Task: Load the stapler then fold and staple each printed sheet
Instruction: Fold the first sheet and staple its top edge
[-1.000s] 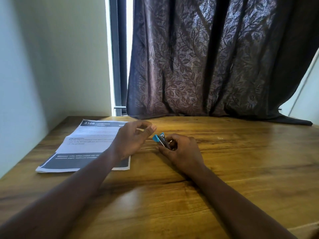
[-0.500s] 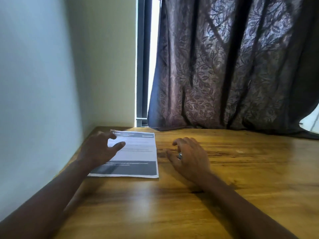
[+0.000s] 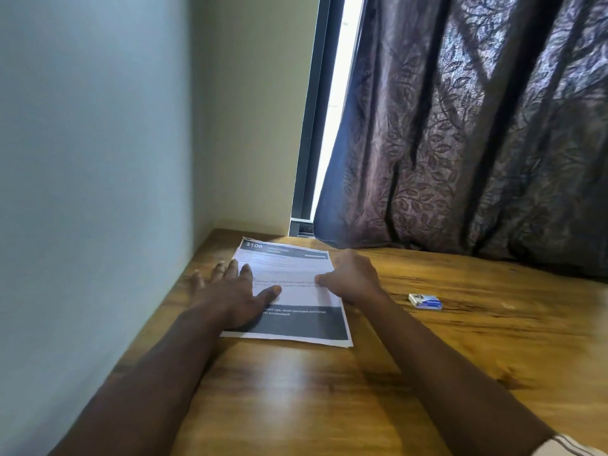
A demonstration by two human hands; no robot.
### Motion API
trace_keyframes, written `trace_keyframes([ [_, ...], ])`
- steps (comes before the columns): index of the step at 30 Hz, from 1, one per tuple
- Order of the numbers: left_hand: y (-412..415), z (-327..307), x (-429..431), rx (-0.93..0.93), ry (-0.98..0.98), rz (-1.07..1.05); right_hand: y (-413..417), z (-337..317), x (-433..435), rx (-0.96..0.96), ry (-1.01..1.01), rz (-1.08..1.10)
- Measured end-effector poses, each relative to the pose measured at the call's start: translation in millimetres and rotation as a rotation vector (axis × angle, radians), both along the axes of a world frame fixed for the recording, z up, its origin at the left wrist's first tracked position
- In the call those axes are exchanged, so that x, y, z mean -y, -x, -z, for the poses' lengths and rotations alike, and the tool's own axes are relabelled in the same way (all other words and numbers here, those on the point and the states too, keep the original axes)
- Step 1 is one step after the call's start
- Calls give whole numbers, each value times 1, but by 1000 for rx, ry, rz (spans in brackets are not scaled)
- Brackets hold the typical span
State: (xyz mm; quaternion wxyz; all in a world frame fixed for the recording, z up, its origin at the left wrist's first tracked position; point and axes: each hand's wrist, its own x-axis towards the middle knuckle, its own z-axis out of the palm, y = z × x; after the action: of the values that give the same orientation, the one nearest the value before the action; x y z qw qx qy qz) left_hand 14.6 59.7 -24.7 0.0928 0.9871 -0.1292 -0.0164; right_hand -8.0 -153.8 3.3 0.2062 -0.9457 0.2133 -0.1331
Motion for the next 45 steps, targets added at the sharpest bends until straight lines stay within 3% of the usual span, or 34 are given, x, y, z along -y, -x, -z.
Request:
trace_keyframes([
  [4, 2, 1, 2, -1, -30, -9, 0, 7, 10, 177, -636, 72],
  [6, 4, 0, 3, 4, -13, -12, 3, 11, 11, 225, -685, 58],
  [14, 0, 2, 0, 48, 123, -34, 17, 28, 11, 489, -573, -24],
  [19, -9, 0, -6, 266, 365, 13, 22, 17, 17, 643, -986, -124],
  [23, -1, -16, -3, 373, 838, 25, 31, 9, 16, 743, -1244, -262],
  [27, 5, -26, -6, 299, 1225, 36, 39, 6, 16, 760, -1159, -348],
  [30, 10, -32, -7, 251, 1303, 91, 46, 2, 21, 722, -1039, -444],
  [34, 10, -36, -12, 232, 1209, 185, 48, 4, 32, 611, -760, -465],
  [38, 7, -32, -16, 592, 811, 171, 49, 6, 35, 685, -404, -431],
  [41, 8, -31, -13, 695, 854, 138, 47, 5, 36, 794, -283, -418],
  [45, 12, -31, -8, 769, 928, 96, 48, 1, 32, 905, -277, -370],
])
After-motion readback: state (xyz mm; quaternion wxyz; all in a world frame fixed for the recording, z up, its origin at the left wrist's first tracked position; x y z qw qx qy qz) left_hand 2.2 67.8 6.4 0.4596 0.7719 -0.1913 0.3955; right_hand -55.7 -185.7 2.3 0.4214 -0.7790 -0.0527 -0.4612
